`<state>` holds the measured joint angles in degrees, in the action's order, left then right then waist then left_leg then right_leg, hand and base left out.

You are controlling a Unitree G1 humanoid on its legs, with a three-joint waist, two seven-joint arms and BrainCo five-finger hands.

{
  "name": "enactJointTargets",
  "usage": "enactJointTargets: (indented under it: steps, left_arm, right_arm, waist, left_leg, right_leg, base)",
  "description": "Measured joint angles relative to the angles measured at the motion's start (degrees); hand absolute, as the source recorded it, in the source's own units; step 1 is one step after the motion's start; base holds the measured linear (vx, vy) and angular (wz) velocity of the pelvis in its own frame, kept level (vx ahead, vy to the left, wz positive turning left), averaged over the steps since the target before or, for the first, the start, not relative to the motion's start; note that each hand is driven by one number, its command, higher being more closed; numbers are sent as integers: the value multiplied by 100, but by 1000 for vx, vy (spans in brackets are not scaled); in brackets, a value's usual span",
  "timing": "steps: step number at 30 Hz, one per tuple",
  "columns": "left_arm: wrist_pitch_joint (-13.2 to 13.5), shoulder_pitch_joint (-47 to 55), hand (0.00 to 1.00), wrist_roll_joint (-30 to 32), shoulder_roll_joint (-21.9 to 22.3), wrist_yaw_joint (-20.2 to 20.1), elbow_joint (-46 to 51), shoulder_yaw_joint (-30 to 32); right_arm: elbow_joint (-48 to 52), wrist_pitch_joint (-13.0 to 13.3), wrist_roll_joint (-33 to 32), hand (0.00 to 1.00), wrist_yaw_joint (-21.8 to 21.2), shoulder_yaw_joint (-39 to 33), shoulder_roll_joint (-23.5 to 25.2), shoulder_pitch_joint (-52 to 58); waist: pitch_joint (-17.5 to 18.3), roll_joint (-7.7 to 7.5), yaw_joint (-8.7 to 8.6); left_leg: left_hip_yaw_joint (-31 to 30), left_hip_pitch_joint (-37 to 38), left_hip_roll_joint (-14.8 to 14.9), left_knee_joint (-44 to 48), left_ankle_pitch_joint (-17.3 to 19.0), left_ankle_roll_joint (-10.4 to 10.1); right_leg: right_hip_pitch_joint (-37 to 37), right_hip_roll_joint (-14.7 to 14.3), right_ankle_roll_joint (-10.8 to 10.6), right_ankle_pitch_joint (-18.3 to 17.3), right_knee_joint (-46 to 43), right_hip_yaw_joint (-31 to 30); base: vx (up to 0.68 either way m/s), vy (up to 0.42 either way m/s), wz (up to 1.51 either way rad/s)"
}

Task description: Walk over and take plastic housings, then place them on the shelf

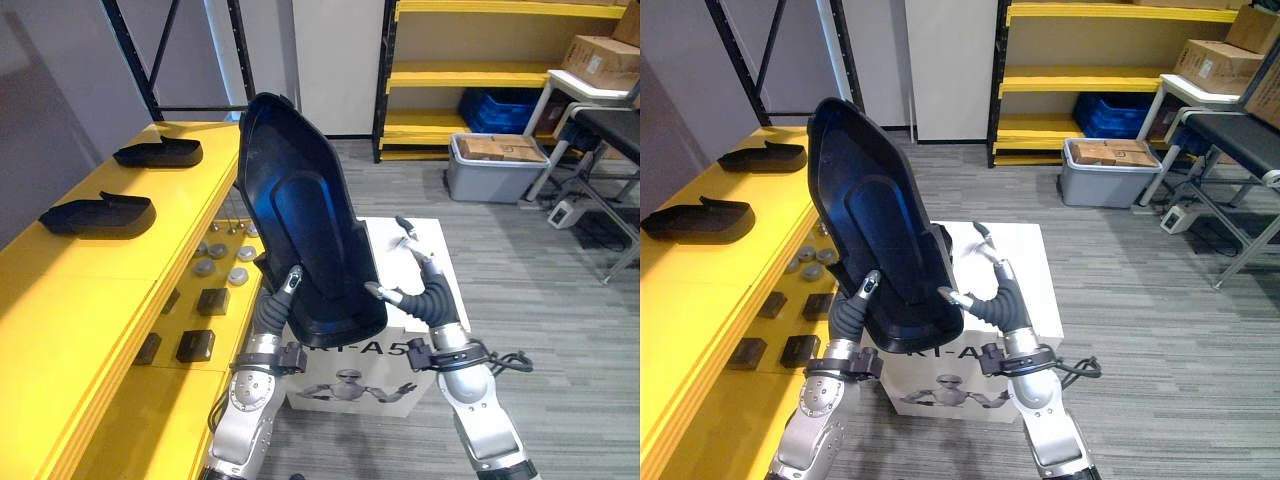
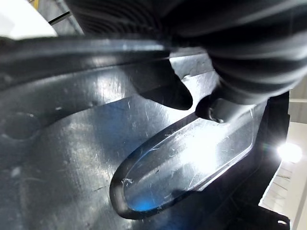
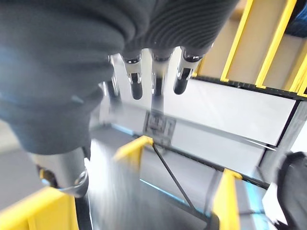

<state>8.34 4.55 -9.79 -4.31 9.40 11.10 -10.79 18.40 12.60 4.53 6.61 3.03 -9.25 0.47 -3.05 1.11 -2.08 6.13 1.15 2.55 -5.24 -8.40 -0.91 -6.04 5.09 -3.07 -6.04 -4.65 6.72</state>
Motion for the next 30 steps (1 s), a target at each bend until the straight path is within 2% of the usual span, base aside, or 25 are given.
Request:
enactJointTargets:
  steps: [4,8,12,15,20,23,30]
  left_arm:
    - [-3,442,100,-1,2,-6,35,617]
    - [-3,706,100,57,101,-19,88,954]
    - [-2,940,100,229,174,-80,179,1184]
    - [-2,1072,100,318,189,-97,187,1306]
    - [0,1474,100,441,260,-214,421,1380]
    - [2,1639,100,440,381,-271,588,1367]
    - [10,1713,100,432,432,-297,772,1243]
  right_arm:
    - [162,110,-801,0,7,-1392,-2,8]
    - [121,248,-1730,0,-17,-2268,0,157]
    - [-473,252,-1973,0,-33,-2873,-1,536]
    - [-1261,224,-1968,0,-45,-2999,-1,907]
    - [-2936,-123,-1565,0,-223,-2987,225,1583]
    - [-3712,-224,-1483,0,-292,-2856,431,1802]
    - [-5399,-468,-1551,0,-629,-2278,901,1963]
  waist:
    - [-6,-15,-10]
    - [-8,-26,-9]
    - [-1,-56,-65]
    - [0,-58,-104]
    - [4,-54,-107]
    - [45,-51,-110]
    - [135,-59,41]
  left_leg:
    - [1,-28,2,1,8,-11]
    - [0,-76,-1,14,14,-18]
    - [-4,-134,4,23,14,-18]
    - [-5,-136,5,23,19,-24]
    - [0,-140,34,3,40,-50]
    - [9,-135,61,3,41,-50]
    - [1,-16,87,-2,95,-116]
  right_leg:
    - [14,-3,-1,1,29,1]
    - [48,-1,0,2,39,3]
    - [104,-9,1,3,37,7]
    - [103,-10,1,3,30,7]
    - [103,-27,0,0,31,4]
    - [102,-34,0,0,21,6]
    - [-9,-24,-28,-51,-50,53]
  base:
    - [0,0,0]
    - [0,0,0]
    - [0,0,0]
    - [0,0,0]
    - [0,0,0]
    - [0,0,0]
    - [-9,1,2]
